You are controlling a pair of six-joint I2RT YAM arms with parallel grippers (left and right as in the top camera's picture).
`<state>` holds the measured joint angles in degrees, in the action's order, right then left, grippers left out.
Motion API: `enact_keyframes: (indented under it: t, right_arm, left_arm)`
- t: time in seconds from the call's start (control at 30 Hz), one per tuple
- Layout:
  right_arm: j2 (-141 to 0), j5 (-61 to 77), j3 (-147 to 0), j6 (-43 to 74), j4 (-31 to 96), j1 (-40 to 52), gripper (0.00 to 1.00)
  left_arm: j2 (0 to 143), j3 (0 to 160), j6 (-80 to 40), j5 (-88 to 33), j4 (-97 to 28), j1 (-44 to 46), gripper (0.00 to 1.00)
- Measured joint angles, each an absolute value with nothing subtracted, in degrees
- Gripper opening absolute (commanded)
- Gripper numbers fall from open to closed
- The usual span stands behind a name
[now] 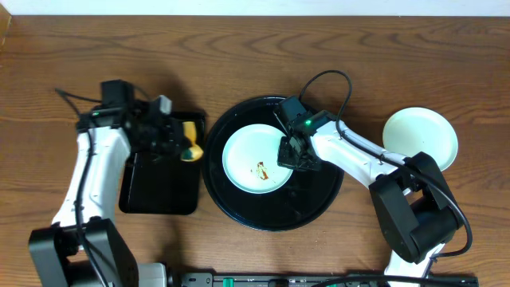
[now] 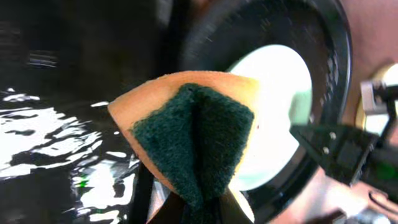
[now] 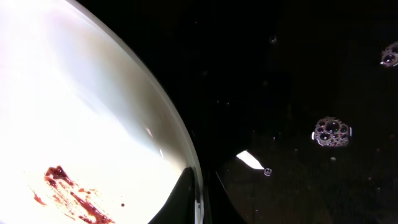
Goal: Clean dirty plates on tray and stack at the side
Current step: 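Bring the sponge with the left gripper onto the blue plate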
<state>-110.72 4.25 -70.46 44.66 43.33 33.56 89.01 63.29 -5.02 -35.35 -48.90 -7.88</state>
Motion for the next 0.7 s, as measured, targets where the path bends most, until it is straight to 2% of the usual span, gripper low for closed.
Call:
enact_keyframes:
  t: [0.17, 0.4, 0.7]
  right_arm:
    - [-110.72, 4.49, -70.46, 44.56, 43.33, 33.41, 0.01]
    - [-110.72, 6.26, -70.46, 44.16, 43.38, 32.58, 0.02]
    - [-110.72, 7.44, -70.43, 43.13, 44.51, 31.31, 0.01]
  left_arm:
    - [92.90, 63.29, -4.43, -38.20, -47.40, 1.32, 0.07]
    - [100.84, 63.29, -4.82, -42.57, -39.18, 13.89, 0.07]
    - [111.00, 63.29, -9.91, -48.75, -29.74, 18.59, 0.07]
